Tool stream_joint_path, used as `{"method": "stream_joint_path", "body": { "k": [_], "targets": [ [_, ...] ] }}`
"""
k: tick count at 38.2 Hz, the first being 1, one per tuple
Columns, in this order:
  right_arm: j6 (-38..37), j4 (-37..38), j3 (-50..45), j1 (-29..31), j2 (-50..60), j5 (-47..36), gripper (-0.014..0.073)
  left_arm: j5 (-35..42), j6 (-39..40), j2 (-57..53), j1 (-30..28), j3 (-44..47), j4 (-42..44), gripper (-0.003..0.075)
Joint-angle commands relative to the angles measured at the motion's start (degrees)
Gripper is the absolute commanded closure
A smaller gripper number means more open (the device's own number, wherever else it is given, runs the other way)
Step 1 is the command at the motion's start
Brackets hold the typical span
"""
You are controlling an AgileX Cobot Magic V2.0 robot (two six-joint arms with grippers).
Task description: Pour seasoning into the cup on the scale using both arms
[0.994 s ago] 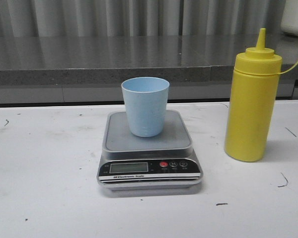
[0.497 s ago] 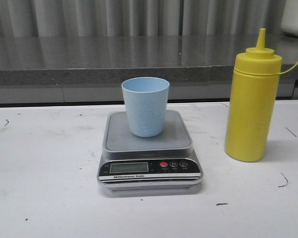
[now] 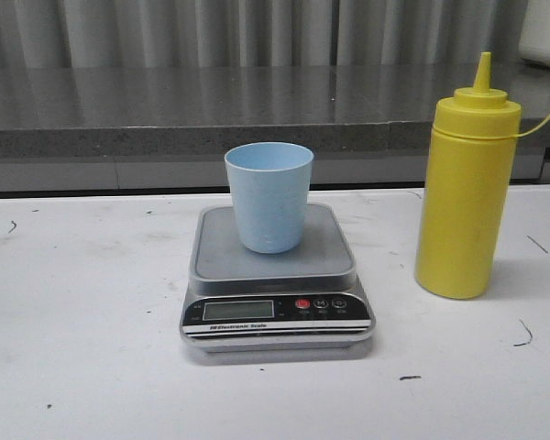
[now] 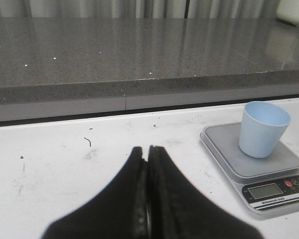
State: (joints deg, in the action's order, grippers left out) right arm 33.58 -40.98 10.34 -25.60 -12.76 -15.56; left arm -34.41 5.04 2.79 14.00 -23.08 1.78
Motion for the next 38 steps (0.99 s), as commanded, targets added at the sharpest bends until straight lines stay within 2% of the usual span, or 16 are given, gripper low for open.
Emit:
{"method": "stream_joint_path", "body": {
  "k": [1, 21, 24, 30, 38],
  "targets": [
    [0.7, 0.4, 2.0, 0.2, -0.5, -3.0, 0.0713, 4.3, 0.4, 0.7, -0.1, -1.4, -0.5, 0.0740],
    [0.7, 0.4, 2.0, 0.2, -0.5, -3.0, 0.0713, 5.1, 0.4, 0.7, -0.1, -1.0, -0.5, 0.0740],
    [0.7, 0.4, 2.0, 0.2, -0.5, -3.0, 0.0713, 8.9, 0.4, 0.3, -0.5, 0.3, -0.5, 0.0740],
    [0.7, 0.4, 2.0, 0.2, -0.5, -3.0, 0.0713, 18.2, 0.4, -2.6, -5.2, 5.1, -0.8, 0.0740],
    [0.7, 0.4, 2.0, 0.2, -0.5, -2.9, 0.0713, 25.8, 0.4, -4.1, -9.1, 11.8, -1.0, 0.0740]
  ]
}}
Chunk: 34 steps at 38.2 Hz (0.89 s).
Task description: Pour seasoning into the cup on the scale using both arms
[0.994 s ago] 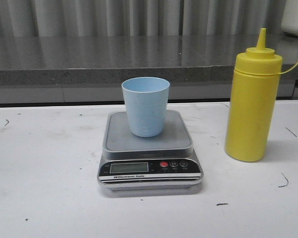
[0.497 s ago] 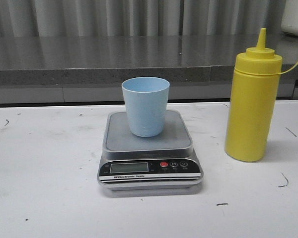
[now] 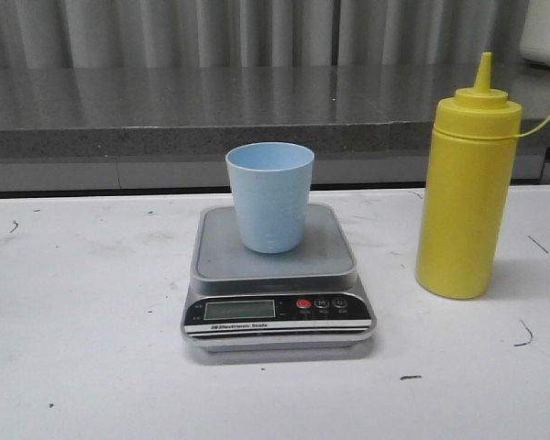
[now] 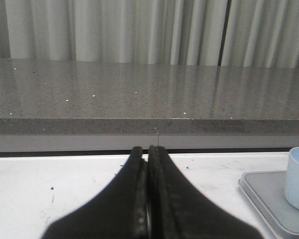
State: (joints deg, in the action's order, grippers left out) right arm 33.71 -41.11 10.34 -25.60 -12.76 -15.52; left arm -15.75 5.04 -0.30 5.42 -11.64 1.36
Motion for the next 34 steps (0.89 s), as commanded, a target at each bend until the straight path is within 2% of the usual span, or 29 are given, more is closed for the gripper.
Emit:
{"method": "stream_joint_path", "body": {
  "k": [1, 13, 16, 34],
  "targets": [
    [0.6, 0.5, 2.0, 0.2, -0.5, -3.0, 0.0713, 7.6, 0.4, -1.0, -0.6, 1.2, -0.6, 0.0740],
    [0.6, 0.5, 2.0, 0.2, -0.5, -3.0, 0.0713, 15.8, 0.3, -1.0, -0.6, 13.2, -0.6, 0.0740],
    [0.6, 0.5, 2.0, 0.2, -0.5, -3.0, 0.0713, 13.3, 0.3, -1.0, -0.6, 13.1, -0.6, 0.0740],
    [0.6, 0.5, 2.0, 0.2, -0.5, -3.0, 0.0713, 13.6, 0.3, -1.0, -0.6, 13.3, -0.6, 0.0740]
  ]
}}
